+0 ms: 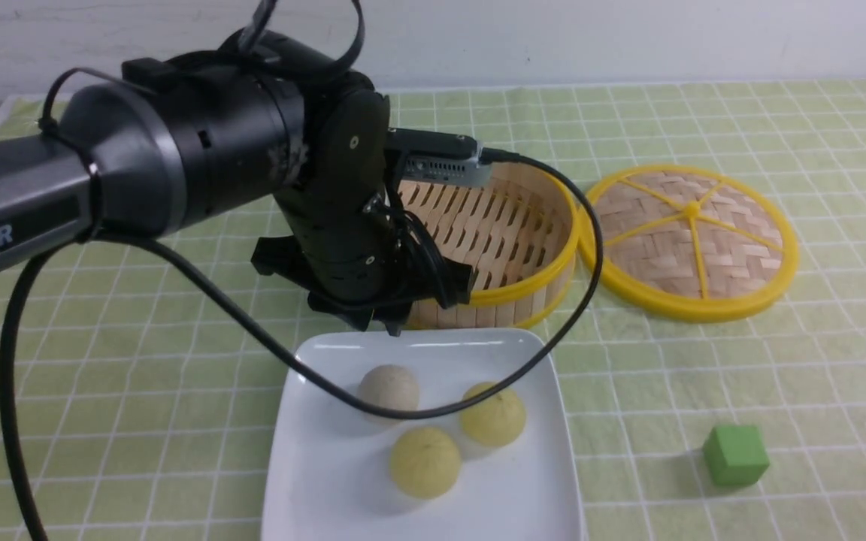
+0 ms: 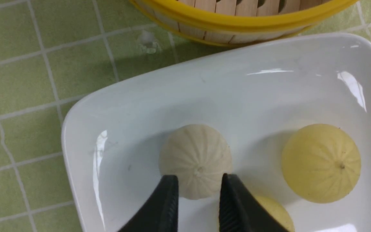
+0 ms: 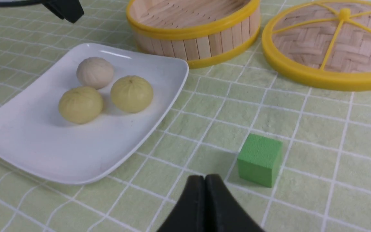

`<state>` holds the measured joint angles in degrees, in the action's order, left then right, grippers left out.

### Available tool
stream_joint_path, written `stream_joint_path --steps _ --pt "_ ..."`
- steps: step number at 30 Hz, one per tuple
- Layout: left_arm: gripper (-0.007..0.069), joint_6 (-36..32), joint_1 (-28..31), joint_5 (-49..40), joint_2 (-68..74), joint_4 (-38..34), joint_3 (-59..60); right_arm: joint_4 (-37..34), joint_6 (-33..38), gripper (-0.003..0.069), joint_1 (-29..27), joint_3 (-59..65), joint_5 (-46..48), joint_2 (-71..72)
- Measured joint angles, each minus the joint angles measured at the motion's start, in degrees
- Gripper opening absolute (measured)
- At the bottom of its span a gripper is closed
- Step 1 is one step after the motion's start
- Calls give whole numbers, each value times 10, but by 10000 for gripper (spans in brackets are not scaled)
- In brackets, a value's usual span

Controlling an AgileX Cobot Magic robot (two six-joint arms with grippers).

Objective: Put the steamed buns into the plate on the green tablecloth.

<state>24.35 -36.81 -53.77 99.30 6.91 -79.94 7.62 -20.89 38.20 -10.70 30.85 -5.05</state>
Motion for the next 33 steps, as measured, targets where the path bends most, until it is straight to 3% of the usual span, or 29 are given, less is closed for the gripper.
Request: stream_joint_path --steps 6,11,14,18,26,33 --pt "6 0 0 -1 -28 10 0 -35 0 -6 -3 1 -10 12" --pt "2 0 0 -17 -60 17 0 -55 0 -1 -67 20 -57 33" --pt "2 -2 0 -63 -92 30 0 -65 0 0 -154 80 -133 56" --pt "2 -8 -1 -113 -133 61 0 -67 0 1 -248 121 -155 57" --pt "2 -12 -1 -171 -232 106 0 -67 0 6 -335 121 -151 57" --pt "2 -22 -1 -171 -320 115 1 -67 0 9 -351 121 -150 57"
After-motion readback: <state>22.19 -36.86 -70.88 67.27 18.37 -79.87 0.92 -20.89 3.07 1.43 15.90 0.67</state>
